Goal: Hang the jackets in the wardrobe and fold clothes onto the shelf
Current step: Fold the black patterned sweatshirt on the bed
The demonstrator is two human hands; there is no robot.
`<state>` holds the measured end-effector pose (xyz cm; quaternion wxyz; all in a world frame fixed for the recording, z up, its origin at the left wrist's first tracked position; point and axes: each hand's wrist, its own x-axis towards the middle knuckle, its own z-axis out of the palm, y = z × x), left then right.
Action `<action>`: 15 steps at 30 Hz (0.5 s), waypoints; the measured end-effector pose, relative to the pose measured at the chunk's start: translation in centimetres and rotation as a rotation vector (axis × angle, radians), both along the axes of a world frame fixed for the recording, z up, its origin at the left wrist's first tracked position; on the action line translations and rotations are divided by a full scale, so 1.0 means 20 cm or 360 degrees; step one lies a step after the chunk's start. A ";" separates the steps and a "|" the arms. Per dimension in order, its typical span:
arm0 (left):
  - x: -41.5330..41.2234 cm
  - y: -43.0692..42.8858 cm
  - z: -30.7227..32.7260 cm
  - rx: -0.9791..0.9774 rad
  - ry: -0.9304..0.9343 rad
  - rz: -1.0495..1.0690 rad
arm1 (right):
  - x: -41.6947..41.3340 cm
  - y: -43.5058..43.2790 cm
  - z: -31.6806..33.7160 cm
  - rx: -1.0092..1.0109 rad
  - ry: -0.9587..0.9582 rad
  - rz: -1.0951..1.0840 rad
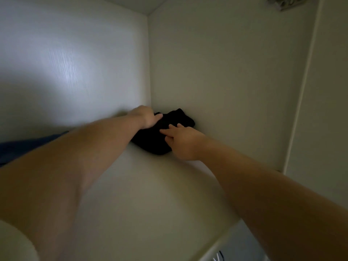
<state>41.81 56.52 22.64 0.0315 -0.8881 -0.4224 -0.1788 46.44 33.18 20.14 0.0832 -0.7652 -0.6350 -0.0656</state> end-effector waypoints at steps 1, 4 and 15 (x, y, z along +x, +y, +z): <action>-0.01 -0.04 0.04 0.0081 -0.0011 -0.0010 | -0.01 -0.03 0.01 0.0048 0.0001 0.0004; -0.04 -0.24 0.13 0.0161 -0.0060 -0.0172 | -0.02 -0.15 0.04 0.0379 0.0236 -0.0107; -0.24 -0.74 -0.12 0.0326 0.0818 -0.0392 | -0.15 -0.96 -0.05 0.0754 0.0561 -0.0394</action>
